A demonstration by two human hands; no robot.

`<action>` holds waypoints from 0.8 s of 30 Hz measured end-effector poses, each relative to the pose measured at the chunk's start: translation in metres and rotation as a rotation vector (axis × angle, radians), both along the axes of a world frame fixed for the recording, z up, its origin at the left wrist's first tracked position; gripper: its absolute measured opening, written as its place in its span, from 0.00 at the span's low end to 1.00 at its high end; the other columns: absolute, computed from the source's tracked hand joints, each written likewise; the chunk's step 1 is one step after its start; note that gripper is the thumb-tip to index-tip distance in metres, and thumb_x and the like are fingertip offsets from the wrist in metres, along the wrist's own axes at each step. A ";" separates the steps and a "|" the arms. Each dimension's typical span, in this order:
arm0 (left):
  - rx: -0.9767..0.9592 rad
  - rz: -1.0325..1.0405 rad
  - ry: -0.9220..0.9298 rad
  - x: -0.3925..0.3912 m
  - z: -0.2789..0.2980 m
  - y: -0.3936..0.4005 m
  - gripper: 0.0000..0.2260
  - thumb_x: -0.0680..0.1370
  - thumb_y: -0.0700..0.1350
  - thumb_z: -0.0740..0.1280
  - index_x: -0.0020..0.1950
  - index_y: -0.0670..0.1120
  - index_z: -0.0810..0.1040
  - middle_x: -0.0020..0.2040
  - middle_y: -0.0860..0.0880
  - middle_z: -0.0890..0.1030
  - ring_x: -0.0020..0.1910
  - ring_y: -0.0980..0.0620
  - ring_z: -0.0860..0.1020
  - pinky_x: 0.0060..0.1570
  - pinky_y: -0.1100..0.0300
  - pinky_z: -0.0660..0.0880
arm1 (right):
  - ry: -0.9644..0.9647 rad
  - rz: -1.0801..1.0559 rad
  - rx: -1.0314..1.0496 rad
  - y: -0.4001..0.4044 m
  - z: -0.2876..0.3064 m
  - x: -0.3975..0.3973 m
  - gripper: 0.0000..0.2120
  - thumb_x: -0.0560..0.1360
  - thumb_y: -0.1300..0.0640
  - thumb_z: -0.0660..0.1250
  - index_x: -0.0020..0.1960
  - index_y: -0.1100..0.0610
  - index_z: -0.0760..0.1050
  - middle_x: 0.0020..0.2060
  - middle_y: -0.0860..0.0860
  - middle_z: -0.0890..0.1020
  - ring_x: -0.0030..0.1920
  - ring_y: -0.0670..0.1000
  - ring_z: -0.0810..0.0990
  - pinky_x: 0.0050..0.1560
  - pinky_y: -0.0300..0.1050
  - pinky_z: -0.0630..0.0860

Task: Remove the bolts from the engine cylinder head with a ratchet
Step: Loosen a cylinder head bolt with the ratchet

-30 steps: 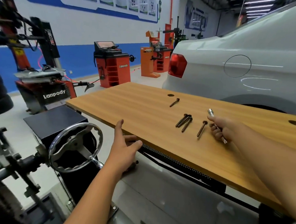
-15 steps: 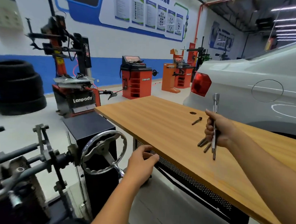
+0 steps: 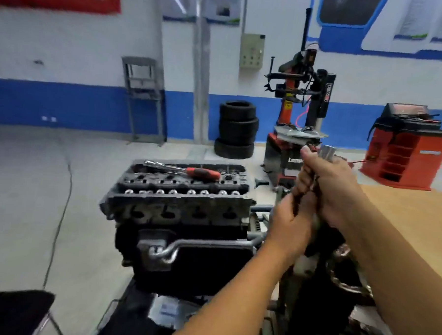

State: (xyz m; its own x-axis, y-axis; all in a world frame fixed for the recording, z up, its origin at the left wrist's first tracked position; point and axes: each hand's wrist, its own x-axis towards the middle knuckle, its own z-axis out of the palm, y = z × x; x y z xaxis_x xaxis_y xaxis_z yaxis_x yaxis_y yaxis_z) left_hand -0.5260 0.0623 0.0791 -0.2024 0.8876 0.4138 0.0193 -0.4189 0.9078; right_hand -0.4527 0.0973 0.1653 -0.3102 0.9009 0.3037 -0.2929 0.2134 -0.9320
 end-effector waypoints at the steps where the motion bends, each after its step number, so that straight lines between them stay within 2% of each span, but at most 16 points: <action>1: 0.017 0.077 0.017 -0.027 0.004 -0.003 0.16 0.82 0.62 0.63 0.53 0.51 0.80 0.33 0.62 0.78 0.33 0.67 0.73 0.35 0.64 0.71 | -0.050 0.072 0.042 0.000 0.006 -0.026 0.17 0.80 0.49 0.71 0.35 0.54 0.72 0.27 0.54 0.72 0.27 0.53 0.72 0.28 0.44 0.72; 2: 0.029 0.163 0.044 -0.055 0.010 -0.008 0.17 0.81 0.63 0.63 0.50 0.51 0.80 0.32 0.61 0.78 0.32 0.66 0.72 0.35 0.62 0.71 | -0.098 0.138 0.069 0.000 0.014 -0.049 0.16 0.77 0.45 0.72 0.39 0.55 0.74 0.30 0.55 0.77 0.30 0.54 0.77 0.29 0.44 0.75; 4: 0.054 0.307 0.081 -0.112 0.022 -0.015 0.19 0.81 0.64 0.63 0.47 0.50 0.80 0.33 0.58 0.77 0.34 0.62 0.73 0.38 0.59 0.71 | -0.162 0.204 0.109 0.005 0.033 -0.091 0.23 0.74 0.35 0.69 0.46 0.56 0.77 0.39 0.57 0.84 0.36 0.54 0.83 0.33 0.44 0.79; 5: 0.070 0.349 0.071 -0.141 0.030 -0.019 0.19 0.82 0.64 0.62 0.46 0.50 0.79 0.33 0.57 0.76 0.35 0.58 0.74 0.39 0.57 0.71 | -0.182 0.179 0.141 0.011 0.042 -0.109 0.24 0.75 0.33 0.67 0.49 0.55 0.78 0.42 0.56 0.86 0.38 0.54 0.84 0.35 0.45 0.80; 7: 0.102 0.408 0.005 -0.194 0.050 -0.025 0.18 0.83 0.62 0.61 0.43 0.51 0.75 0.31 0.56 0.72 0.34 0.50 0.73 0.36 0.54 0.69 | -0.320 0.039 0.292 0.027 0.050 -0.146 0.19 0.79 0.38 0.67 0.49 0.55 0.79 0.41 0.54 0.86 0.39 0.52 0.84 0.38 0.45 0.80; 9: 0.112 0.476 -0.047 -0.243 0.069 -0.025 0.18 0.85 0.60 0.59 0.42 0.50 0.72 0.31 0.52 0.68 0.29 0.53 0.66 0.29 0.56 0.65 | -0.669 -0.073 0.479 0.045 0.042 -0.186 0.13 0.79 0.43 0.71 0.50 0.53 0.82 0.41 0.50 0.85 0.42 0.49 0.83 0.44 0.46 0.81; 11: 0.125 0.539 -0.079 -0.278 0.083 -0.029 0.19 0.85 0.60 0.59 0.42 0.48 0.71 0.32 0.51 0.67 0.26 0.55 0.63 0.25 0.61 0.63 | -1.027 -0.013 0.581 0.052 0.022 -0.213 0.14 0.77 0.43 0.72 0.53 0.53 0.83 0.43 0.48 0.84 0.45 0.48 0.82 0.51 0.50 0.81; 13: 0.158 0.601 -0.110 -0.308 0.088 -0.024 0.17 0.85 0.59 0.63 0.42 0.49 0.70 0.31 0.51 0.67 0.26 0.55 0.62 0.24 0.60 0.61 | -1.240 0.038 0.657 0.064 0.005 -0.234 0.16 0.77 0.40 0.72 0.52 0.53 0.82 0.44 0.48 0.83 0.46 0.49 0.81 0.53 0.52 0.81; 16: 0.185 0.749 -0.150 -0.330 0.085 -0.013 0.14 0.80 0.55 0.69 0.39 0.52 0.70 0.30 0.52 0.67 0.28 0.52 0.63 0.28 0.56 0.63 | -1.367 0.050 0.796 0.083 -0.010 -0.248 0.16 0.75 0.38 0.73 0.50 0.50 0.80 0.44 0.47 0.81 0.46 0.50 0.79 0.52 0.54 0.81; 20: 0.251 0.780 -0.277 -0.333 0.086 0.004 0.20 0.80 0.53 0.68 0.29 0.57 0.70 0.27 0.53 0.65 0.25 0.52 0.62 0.27 0.57 0.60 | -1.458 0.129 0.856 0.102 -0.012 -0.253 0.15 0.80 0.39 0.67 0.49 0.51 0.77 0.45 0.48 0.78 0.48 0.54 0.79 0.51 0.54 0.79; 22: 0.314 0.786 -0.323 -0.333 0.090 0.014 0.19 0.81 0.53 0.67 0.30 0.56 0.69 0.27 0.53 0.65 0.25 0.52 0.61 0.26 0.58 0.60 | -1.472 0.097 0.870 0.110 -0.006 -0.246 0.16 0.82 0.41 0.65 0.50 0.55 0.78 0.47 0.51 0.79 0.50 0.55 0.78 0.54 0.55 0.77; 24: 0.383 0.761 -0.398 -0.332 0.094 0.025 0.17 0.81 0.53 0.67 0.35 0.52 0.67 0.27 0.53 0.64 0.25 0.52 0.60 0.25 0.59 0.60 | -1.410 0.073 0.854 0.119 -0.003 -0.228 0.16 0.82 0.43 0.65 0.49 0.56 0.79 0.45 0.50 0.79 0.49 0.54 0.78 0.52 0.52 0.75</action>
